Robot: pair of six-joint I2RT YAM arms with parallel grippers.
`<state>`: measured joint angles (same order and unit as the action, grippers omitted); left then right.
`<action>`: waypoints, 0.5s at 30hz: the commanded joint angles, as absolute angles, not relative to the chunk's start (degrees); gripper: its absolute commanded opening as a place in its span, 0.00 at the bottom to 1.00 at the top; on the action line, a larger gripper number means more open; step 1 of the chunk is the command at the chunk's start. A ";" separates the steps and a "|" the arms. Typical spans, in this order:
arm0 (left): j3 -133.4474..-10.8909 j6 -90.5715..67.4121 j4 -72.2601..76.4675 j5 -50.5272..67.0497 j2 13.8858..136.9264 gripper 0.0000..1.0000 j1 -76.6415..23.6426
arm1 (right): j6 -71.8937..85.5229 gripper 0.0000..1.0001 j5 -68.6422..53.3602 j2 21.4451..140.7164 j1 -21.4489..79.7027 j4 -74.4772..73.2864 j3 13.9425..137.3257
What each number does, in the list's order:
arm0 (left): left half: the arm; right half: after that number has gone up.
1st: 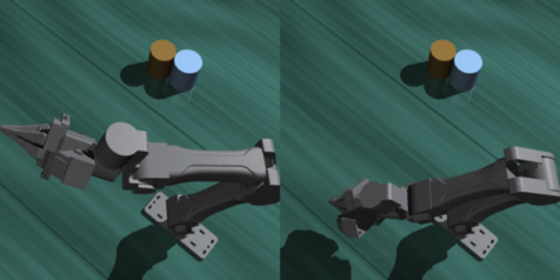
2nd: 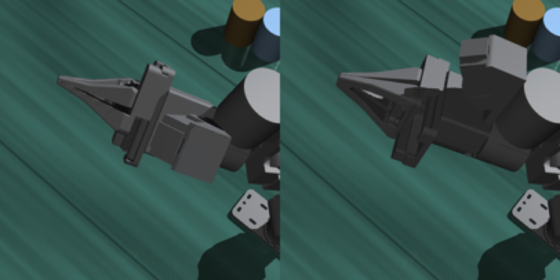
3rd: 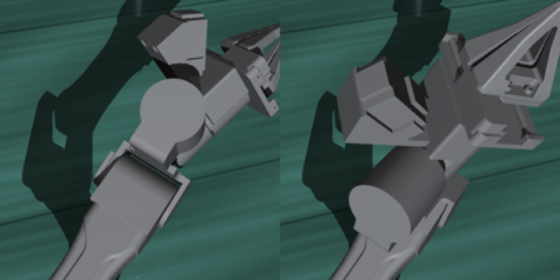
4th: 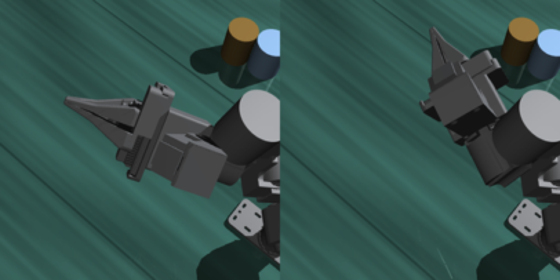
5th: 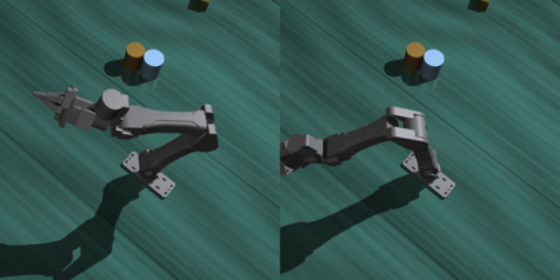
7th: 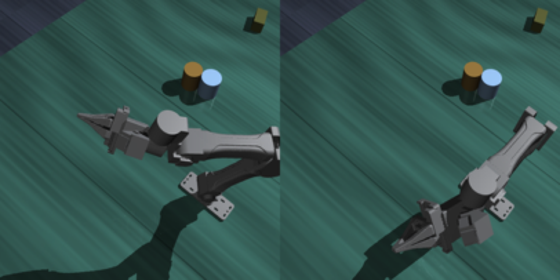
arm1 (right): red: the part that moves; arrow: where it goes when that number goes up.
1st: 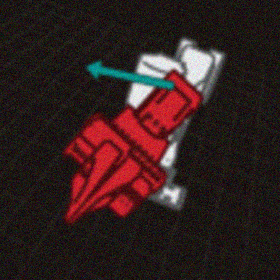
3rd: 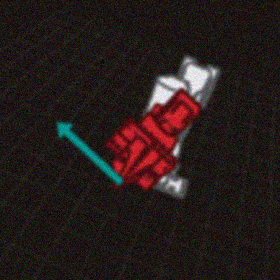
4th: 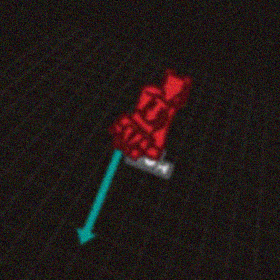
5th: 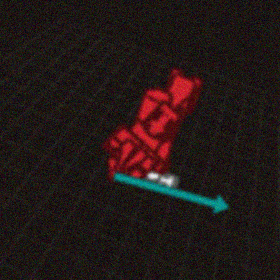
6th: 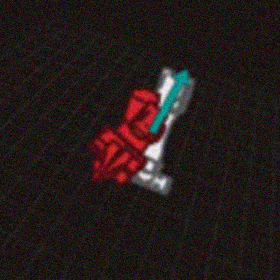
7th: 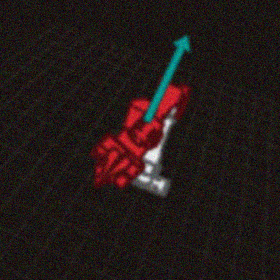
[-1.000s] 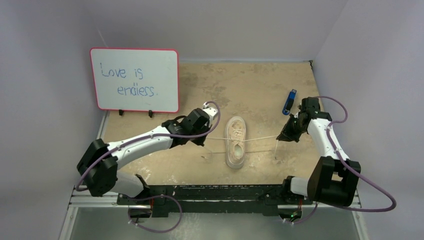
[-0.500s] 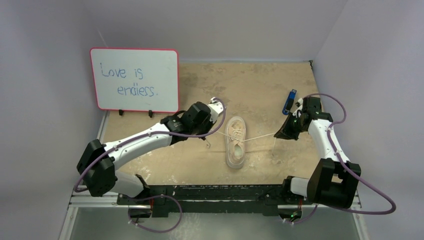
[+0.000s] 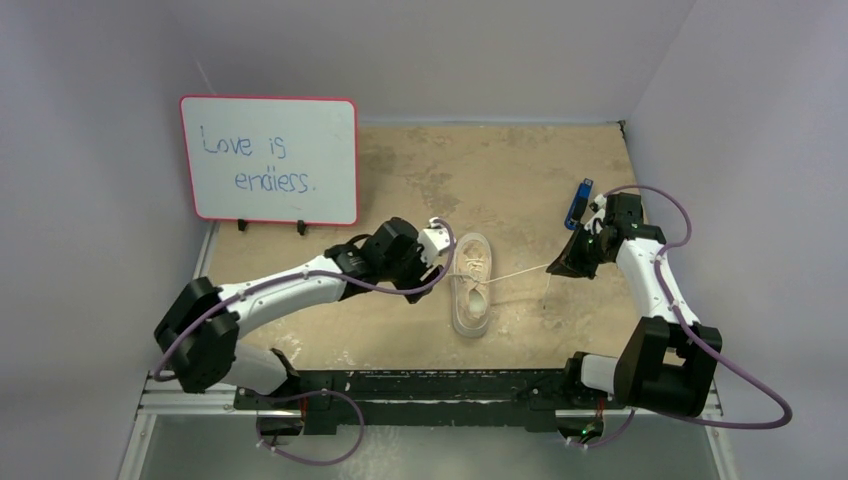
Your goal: Tie the shoes
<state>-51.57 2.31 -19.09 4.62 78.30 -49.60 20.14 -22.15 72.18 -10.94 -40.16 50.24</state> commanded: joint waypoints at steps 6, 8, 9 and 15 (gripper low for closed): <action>-53.36 11.50 3.02 9.05 91.37 0.64 -49.56 | 18.94 0.00 -24.58 71.44 -11.32 -40.10 51.63; -54.60 12.36 3.73 10.14 94.86 0.62 -49.61 | 19.10 0.00 -24.86 71.45 -11.34 -39.92 51.64; -54.99 12.36 4.52 10.28 96.13 0.62 -49.55 | 19.15 0.00 -24.99 71.43 -11.34 -39.90 51.76; -53.61 12.32 11.74 8.38 100.11 0.53 -49.48 | 19.34 0.00 -25.77 71.34 -11.34 -39.93 51.77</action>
<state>-52.53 10.76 3.22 8.12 99.35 -49.58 19.86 -23.83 72.18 -10.94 -40.10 50.24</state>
